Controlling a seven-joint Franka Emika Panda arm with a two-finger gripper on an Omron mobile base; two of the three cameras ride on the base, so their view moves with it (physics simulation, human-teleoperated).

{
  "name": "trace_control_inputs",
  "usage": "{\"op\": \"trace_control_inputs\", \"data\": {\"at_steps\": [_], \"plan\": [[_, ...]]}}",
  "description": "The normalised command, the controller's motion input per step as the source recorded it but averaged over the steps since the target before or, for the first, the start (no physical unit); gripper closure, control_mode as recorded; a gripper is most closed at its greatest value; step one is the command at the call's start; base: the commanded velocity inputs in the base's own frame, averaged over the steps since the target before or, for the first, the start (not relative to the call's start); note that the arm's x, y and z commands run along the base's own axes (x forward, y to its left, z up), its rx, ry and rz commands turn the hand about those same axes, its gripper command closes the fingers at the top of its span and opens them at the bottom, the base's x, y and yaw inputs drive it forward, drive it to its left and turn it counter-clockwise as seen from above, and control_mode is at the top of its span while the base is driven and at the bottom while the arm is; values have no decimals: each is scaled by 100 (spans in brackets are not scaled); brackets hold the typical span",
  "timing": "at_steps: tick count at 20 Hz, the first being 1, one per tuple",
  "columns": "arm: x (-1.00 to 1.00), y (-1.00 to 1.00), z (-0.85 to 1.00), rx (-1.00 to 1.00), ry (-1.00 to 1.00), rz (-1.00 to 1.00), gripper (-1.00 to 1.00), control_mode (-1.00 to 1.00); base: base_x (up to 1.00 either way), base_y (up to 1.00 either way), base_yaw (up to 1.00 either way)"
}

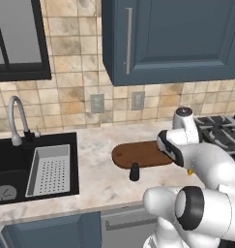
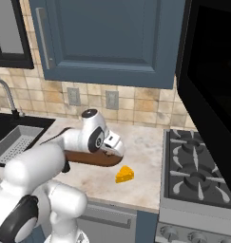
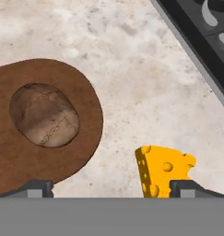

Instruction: Retrieve the reheated potato from the microwave, then place the potato, cheese, and condiment on the cutting board.

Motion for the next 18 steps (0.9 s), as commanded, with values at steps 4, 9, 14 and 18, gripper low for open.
{"op": "trace_control_inputs", "data": {"at_steps": [4, 9, 14, 18], "plan": [[-45, -30, 3, 1, -2, -17, -100, -100, 0, 0, 0], [-35, -27, -9, 0, -5, -13, -100, -100, 0, 0, 0], [-21, -15, -20, 0, -2, -12, -100, -100, 0, 0, 0], [-2, -6, -19, 5, 4, -5, -100, -100, 0, 0, 0]]}}
